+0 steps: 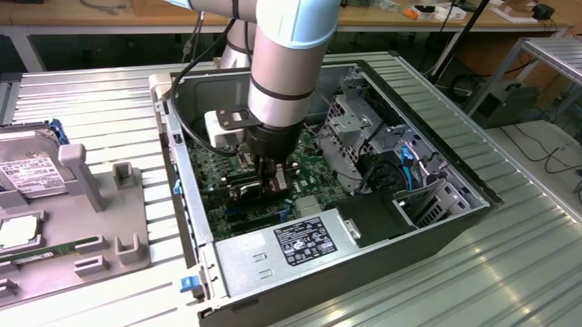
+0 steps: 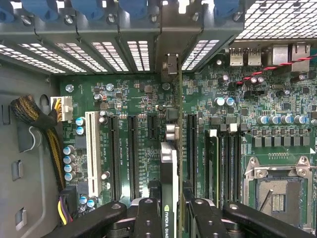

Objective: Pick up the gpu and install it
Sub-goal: 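Insert the gpu into the slot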

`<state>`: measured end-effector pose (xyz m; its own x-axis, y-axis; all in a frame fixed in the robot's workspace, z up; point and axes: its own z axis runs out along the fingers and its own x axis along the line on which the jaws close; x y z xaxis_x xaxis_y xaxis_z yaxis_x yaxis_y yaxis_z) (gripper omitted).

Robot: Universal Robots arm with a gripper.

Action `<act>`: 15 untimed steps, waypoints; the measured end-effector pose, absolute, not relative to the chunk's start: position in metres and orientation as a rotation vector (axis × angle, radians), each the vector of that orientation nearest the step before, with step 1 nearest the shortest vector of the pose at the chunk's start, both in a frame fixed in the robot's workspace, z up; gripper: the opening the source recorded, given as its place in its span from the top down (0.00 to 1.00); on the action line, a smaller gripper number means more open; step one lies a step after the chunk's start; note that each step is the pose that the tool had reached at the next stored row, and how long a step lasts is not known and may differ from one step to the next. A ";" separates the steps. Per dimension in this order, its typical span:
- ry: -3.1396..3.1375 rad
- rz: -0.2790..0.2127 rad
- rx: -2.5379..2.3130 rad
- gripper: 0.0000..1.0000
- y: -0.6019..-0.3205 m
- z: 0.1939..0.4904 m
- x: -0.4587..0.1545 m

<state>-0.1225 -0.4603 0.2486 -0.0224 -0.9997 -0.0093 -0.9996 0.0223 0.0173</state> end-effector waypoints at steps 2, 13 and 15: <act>-2.242 -0.030 2.193 0.73 -0.460 0.249 -0.123; -2.252 -0.029 2.182 0.53 -0.460 0.266 -0.123; -2.252 -0.029 2.182 0.53 -0.460 0.266 -0.123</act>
<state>-0.1225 -0.4602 0.2657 -0.0320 -0.9994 -0.0088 -0.9993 0.0318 0.0174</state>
